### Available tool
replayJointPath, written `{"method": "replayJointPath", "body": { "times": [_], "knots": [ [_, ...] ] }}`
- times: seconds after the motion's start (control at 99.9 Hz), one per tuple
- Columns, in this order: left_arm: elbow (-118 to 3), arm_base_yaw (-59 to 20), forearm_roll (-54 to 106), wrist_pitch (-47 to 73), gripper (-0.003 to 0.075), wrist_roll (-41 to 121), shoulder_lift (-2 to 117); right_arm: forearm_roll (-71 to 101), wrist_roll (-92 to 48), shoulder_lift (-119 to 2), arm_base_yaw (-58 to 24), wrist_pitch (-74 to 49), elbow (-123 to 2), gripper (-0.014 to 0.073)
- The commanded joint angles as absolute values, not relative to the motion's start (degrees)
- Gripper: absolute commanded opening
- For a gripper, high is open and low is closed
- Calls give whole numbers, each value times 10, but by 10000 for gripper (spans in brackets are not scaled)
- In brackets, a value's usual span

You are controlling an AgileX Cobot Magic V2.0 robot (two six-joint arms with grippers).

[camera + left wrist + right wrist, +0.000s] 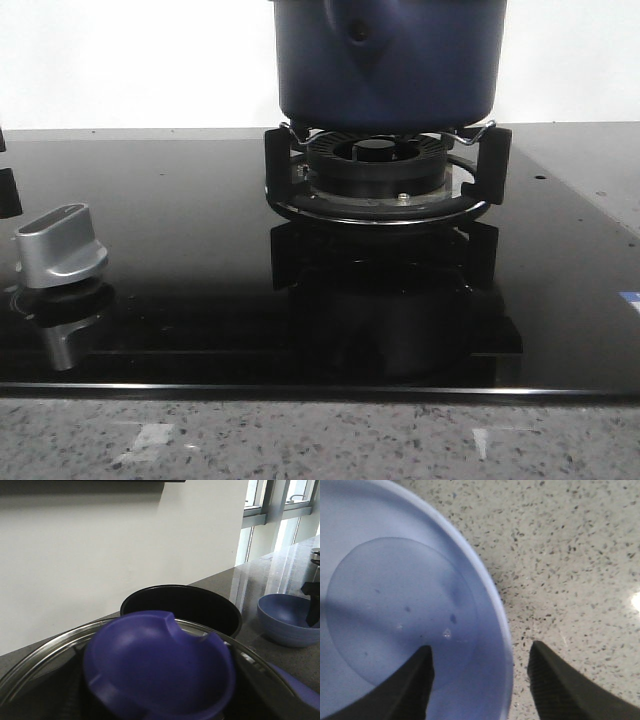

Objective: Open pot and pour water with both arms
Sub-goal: 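Lower the right gripper onto the rim of the light blue bowl, then grasp the bowl rim with the right gripper and lift it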

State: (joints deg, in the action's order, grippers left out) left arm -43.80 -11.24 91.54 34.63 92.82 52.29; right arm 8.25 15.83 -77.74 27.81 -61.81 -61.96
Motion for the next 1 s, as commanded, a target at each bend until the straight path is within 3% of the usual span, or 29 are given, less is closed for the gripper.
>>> {"method": "replayJointPath", "body": {
  "times": [0.0, 0.28, 0.45, 0.991],
  "knots": [
    [-455, -116, 957, 356, 253, 922, 512, 93, 159, -765, 282, -594, -623, 346],
    [-455, -116, 957, 356, 253, 922, 512, 105, 158, -765, 282, -569, -603, 174],
    [-455, -116, 958, 356, 253, 922, 512, 132, 147, -765, 282, -551, -596, -76],
    [-455, -116, 958, 356, 253, 922, 512, 168, 122, -728, 202, -537, -610, -65]
  ]
}}
